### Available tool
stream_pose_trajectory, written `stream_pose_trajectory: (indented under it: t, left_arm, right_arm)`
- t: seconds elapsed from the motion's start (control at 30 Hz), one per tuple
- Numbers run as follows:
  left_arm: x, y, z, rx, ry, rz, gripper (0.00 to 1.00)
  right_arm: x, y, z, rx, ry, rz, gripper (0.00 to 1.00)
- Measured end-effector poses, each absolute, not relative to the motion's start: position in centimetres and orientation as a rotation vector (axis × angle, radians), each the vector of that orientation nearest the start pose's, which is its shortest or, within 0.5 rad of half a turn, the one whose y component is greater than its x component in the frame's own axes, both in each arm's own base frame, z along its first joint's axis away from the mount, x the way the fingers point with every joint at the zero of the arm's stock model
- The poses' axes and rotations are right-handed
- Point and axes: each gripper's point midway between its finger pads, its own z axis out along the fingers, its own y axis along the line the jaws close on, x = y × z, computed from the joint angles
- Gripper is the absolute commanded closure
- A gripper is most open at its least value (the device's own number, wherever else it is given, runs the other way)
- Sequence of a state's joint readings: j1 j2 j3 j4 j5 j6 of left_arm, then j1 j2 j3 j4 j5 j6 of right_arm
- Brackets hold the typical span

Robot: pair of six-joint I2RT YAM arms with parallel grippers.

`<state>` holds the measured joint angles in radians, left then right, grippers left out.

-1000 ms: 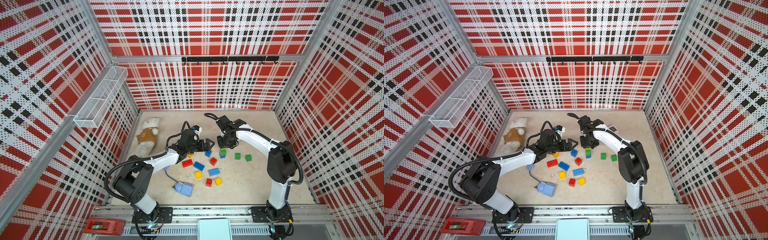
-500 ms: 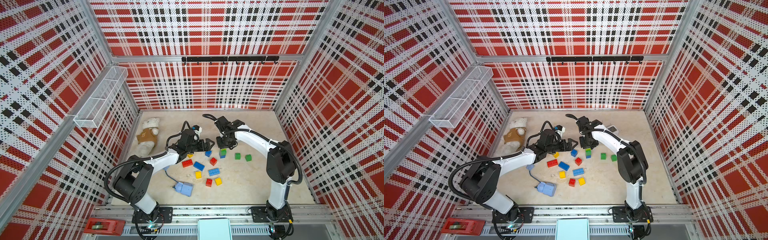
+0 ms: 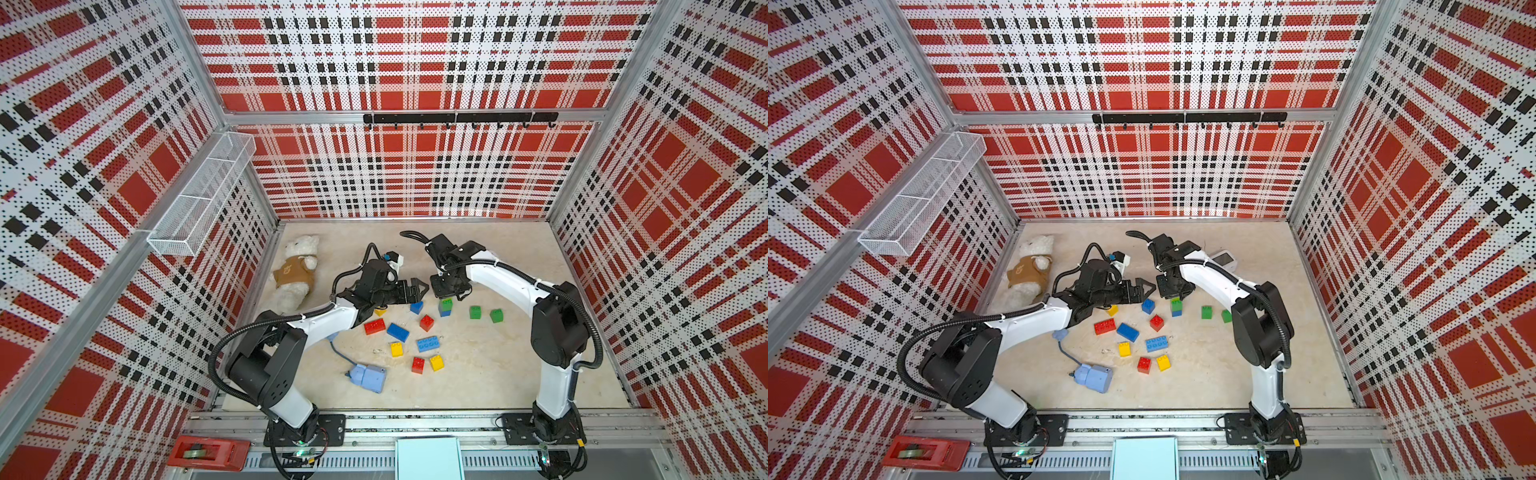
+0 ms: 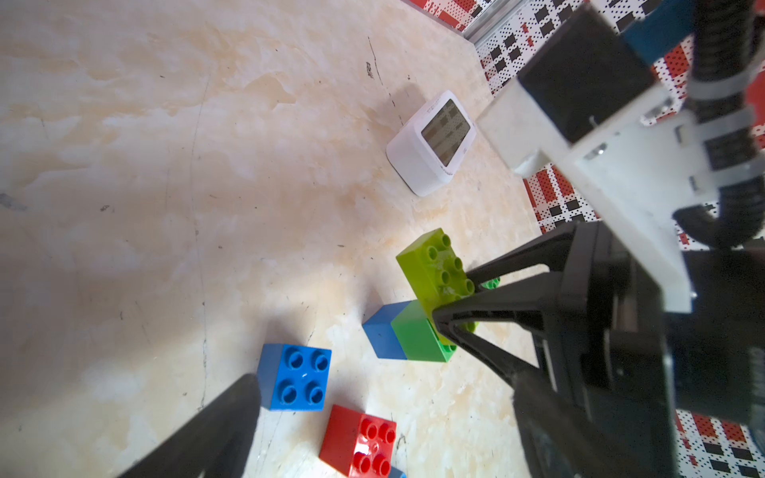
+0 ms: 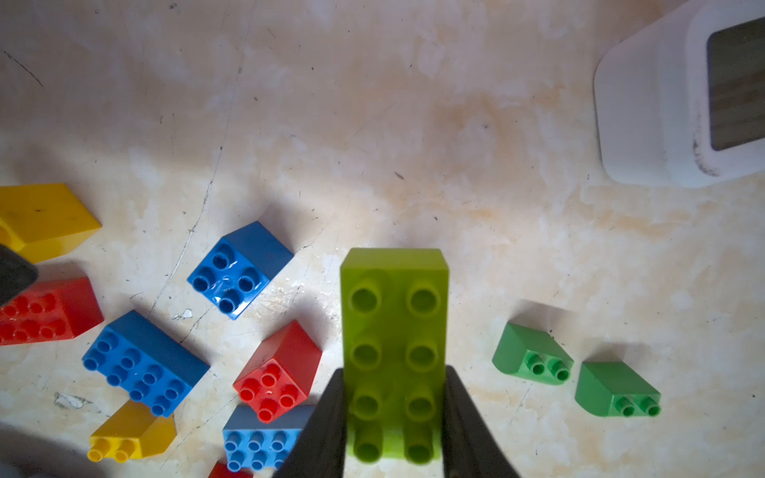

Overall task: Assemble a fork with lego
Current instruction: Assemble the lego brick with the lego brick.

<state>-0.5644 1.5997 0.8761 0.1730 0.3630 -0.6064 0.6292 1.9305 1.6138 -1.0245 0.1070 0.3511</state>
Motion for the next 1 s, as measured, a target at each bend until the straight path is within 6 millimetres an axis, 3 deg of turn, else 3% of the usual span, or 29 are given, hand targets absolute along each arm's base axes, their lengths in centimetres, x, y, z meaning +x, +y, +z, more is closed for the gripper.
stream_pose_trajectory:
  t: [0.5,1.0]
  left_arm:
    - [34.62,-29.15,13.65,0.185,2.270,-1.046,0.02]
    - [34.40,-29.02,13.91,0.185,2.264,-1.048,0.02]
  right_arm:
    - [34.76,23.14,10.10,-0.333,2.837,0.084,1.00]
    - [34.48,23.21,10.09,-0.404,2.732,0.060,1.00]
